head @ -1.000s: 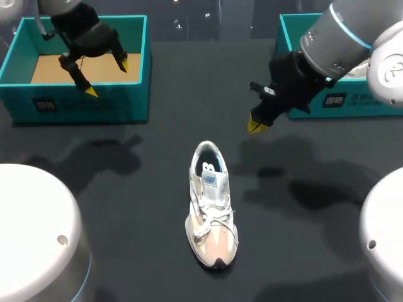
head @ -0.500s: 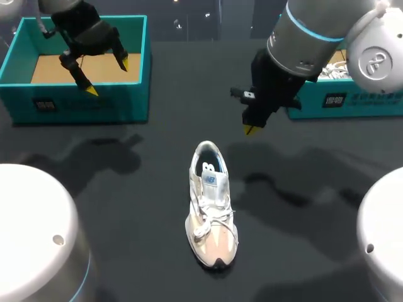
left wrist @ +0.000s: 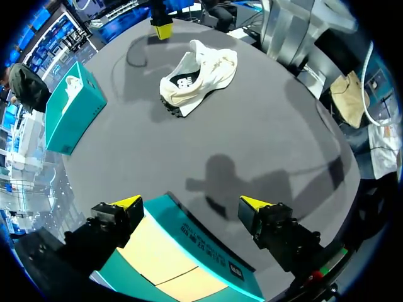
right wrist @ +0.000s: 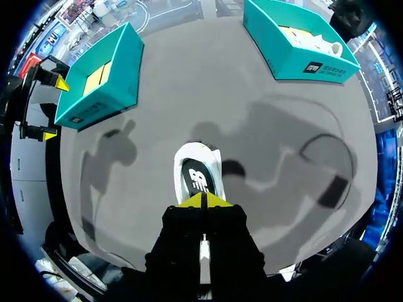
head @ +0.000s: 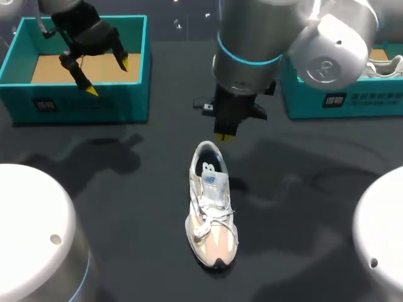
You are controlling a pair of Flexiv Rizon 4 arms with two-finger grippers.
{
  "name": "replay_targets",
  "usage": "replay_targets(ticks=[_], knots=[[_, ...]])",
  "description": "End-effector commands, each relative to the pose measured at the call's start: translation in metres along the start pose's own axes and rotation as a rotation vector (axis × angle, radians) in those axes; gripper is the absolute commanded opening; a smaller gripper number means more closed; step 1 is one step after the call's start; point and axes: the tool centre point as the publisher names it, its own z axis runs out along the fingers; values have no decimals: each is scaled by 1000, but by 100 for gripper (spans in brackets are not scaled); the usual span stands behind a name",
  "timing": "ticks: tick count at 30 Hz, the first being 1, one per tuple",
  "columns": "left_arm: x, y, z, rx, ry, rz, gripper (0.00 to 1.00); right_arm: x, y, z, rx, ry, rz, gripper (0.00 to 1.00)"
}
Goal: Take the shoe out of the shoebox, open the shoe tongue, remove and reinsert the insole, then place the shoe into the shoebox
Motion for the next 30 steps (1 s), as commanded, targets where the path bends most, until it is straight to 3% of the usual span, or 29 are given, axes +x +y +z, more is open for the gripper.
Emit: replay_targets(ticks=[1, 3, 5, 11, 16, 27, 30], knots=[[0, 0, 0, -2, 2, 1, 100, 9, 0, 0, -2, -132, 0, 0], [0, 0, 0, -2, 2, 1, 100, 9, 0, 0, -2, -132, 0, 0], [0, 0, 0, -2, 2, 1, 100, 13, 3, 14, 40, -174, 19, 0], [0, 0, 0, -2, 2, 1, 100, 19, 1, 41, 64, -244, 28, 0], [0, 0, 0, -2, 2, 1, 100, 20, -5, 50, 64, -287, 17, 0], [0, 0, 0, -2, 2, 1, 100, 14, -10, 46, 39, -284, 58, 0], [0, 0, 0, -2, 2, 1, 100, 15, -12, 66, 26, -300, 38, 0]])
